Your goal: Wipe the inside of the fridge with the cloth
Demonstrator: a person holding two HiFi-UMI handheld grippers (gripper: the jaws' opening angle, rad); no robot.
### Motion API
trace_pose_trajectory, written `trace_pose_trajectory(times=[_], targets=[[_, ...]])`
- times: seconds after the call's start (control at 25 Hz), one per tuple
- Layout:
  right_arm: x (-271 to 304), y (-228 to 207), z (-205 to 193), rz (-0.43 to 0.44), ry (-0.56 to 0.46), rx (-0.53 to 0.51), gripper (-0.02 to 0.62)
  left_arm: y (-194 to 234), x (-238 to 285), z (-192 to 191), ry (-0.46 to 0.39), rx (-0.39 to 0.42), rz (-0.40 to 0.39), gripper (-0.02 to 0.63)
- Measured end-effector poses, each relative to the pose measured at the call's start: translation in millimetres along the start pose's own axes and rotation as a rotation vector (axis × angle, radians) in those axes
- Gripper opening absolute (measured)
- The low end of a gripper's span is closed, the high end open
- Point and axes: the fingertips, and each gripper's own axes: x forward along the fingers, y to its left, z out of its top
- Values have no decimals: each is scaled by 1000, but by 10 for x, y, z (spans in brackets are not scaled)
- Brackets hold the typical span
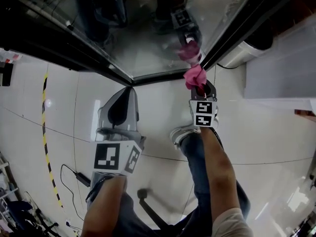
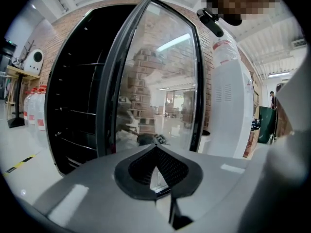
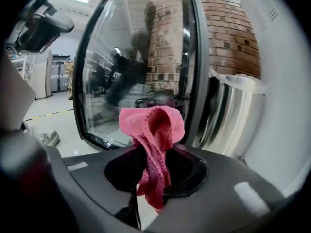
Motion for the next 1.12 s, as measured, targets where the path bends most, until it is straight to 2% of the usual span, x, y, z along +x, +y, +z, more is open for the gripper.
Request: trace_pose_trajectory(times=[0.2, 0.48, 0.76, 0.96, 1.12], targets=[[-92, -138, 91, -6, -8, 4, 92, -15, 25, -9, 3, 13, 3, -5], [-451, -4, 571, 35, -44, -11, 93, -43, -69, 92, -26, 35, -25, -5], [-1064, 74, 1473, 82, -126, -65, 94, -232, -181, 203, -35, 22, -62, -5], [-1737, 341, 1978, 122, -181, -74, 98, -440, -437, 250, -14, 57, -124, -5], [-2242, 576, 2422, 151, -241, -100, 101, -546, -698, 613, -34, 67, -141, -5]])
